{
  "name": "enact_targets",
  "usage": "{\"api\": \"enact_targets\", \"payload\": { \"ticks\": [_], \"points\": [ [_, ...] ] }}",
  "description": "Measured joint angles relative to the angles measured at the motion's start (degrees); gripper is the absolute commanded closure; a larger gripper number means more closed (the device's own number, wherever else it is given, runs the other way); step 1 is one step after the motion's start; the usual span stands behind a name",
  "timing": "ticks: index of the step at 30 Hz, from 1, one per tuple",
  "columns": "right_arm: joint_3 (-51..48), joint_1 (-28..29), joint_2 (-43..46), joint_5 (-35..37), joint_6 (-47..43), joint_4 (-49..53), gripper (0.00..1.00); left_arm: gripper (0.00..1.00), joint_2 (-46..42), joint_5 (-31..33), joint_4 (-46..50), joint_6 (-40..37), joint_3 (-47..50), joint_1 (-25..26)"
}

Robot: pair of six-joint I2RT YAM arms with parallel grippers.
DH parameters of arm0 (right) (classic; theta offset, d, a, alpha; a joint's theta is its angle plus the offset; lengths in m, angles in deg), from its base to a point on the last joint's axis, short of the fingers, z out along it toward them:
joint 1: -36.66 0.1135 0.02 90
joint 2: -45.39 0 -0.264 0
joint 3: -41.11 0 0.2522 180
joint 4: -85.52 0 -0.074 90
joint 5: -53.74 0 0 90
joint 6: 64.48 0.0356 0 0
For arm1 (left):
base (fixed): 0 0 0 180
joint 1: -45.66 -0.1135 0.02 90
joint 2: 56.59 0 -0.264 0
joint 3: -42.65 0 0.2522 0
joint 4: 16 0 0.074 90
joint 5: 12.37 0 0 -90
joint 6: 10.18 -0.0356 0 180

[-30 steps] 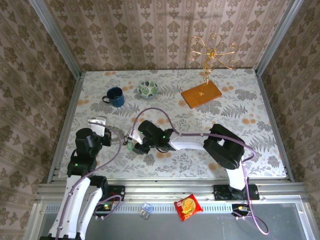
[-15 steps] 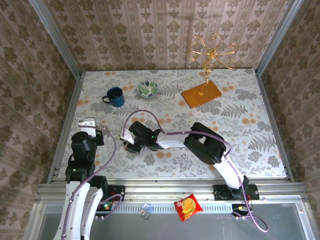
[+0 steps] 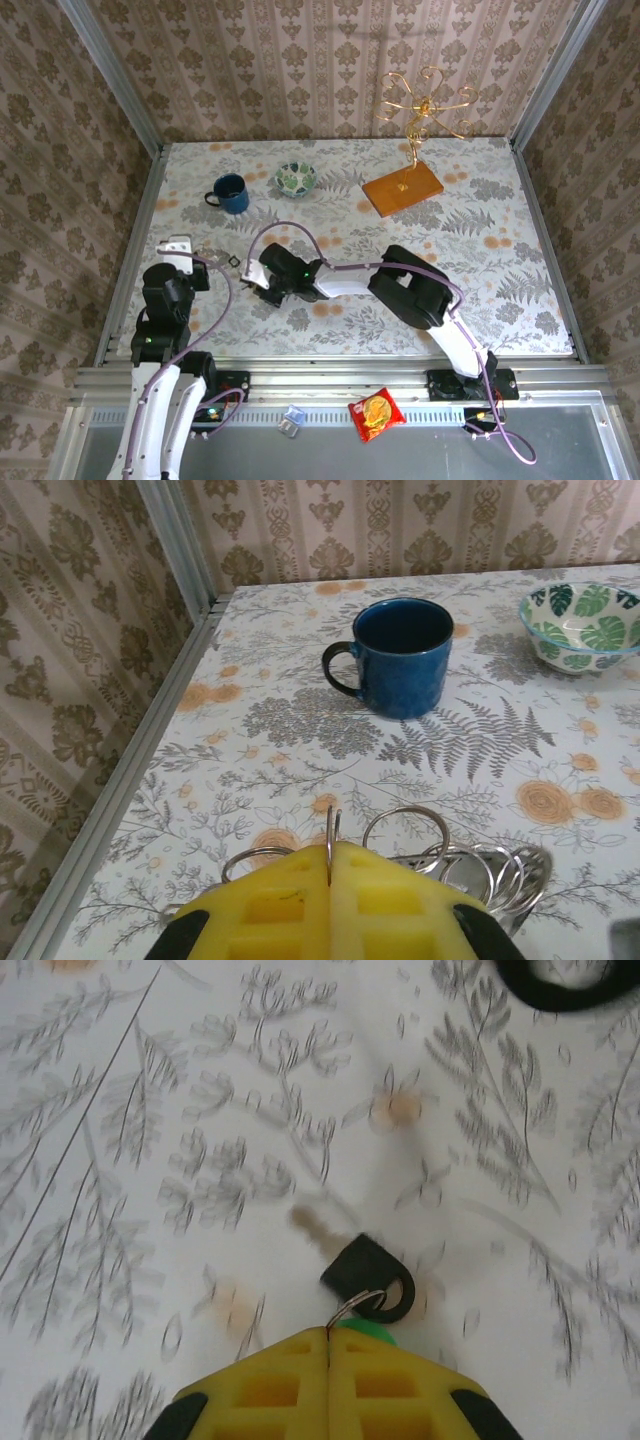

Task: Put the keys on the keyring

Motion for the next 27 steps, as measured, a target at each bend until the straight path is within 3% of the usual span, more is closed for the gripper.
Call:
{"api": "enact_targets", "payload": {
  "ticks": [13,20,21,23,27],
  "points": [
    [-23.6,-1.0,22.8,1.6,3.1,12.5,1.00,1.00,7.2,-14.3,-4.3,-2.2,0.0,0.3],
    [-30.6,-3.4,34.7,1.4,9.2,19.1,1.00,1.00,11.8,-22.8,-10.6,-4.0,0.0,5.2],
    [-31.2,-3.6,35.8,1.3,9.9,19.7,0.99,1.00,12.7,-23.2,-11.1,-4.4,0.0,6.2],
    [-31.9,-4.0,37.2,1.2,10.9,20.9,0.85,1.00,14.1,-22.9,-11.6,-4.8,0.0,7.8],
    [-31.7,-3.7,36.9,1.1,10.8,21.1,0.76,1.00,15.3,-19.1,-12.7,-4.9,0.0,8.7]
  ]
}}
